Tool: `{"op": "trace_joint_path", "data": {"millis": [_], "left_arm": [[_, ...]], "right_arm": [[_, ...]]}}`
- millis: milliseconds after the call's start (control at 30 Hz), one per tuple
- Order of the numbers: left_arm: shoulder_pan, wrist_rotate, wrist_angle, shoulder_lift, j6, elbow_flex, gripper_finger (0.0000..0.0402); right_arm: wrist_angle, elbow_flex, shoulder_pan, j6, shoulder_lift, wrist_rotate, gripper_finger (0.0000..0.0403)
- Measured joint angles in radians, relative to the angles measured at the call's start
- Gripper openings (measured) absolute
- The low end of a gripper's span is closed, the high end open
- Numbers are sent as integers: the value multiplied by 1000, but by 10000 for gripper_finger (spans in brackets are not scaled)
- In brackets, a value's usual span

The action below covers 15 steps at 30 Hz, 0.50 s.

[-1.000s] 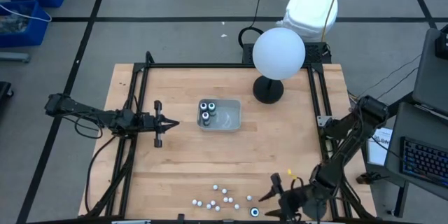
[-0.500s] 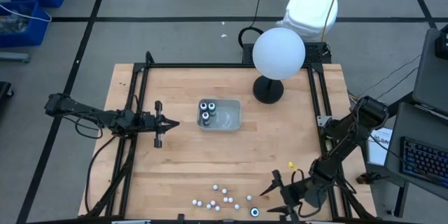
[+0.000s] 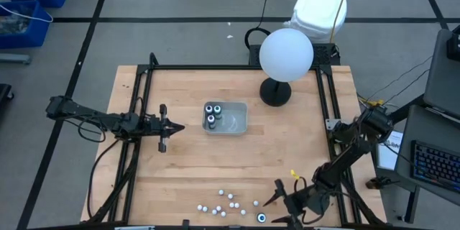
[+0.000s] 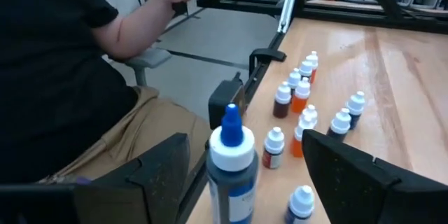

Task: Pick & Place food coloring
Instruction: Put the large blue food coloring bottle into the gray bin

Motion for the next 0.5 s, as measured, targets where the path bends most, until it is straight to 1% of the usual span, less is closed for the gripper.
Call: {"op": "trace_joint_path", "data": {"millis": [100, 500], "left_arm": [[0, 0, 0, 0, 0, 0, 10], [0, -1, -5, 0, -3, 0, 10]], "right_arm": [[16, 7, -1, 0, 26, -18, 267], [22, 59, -33, 0, 102, -21, 268]]}}
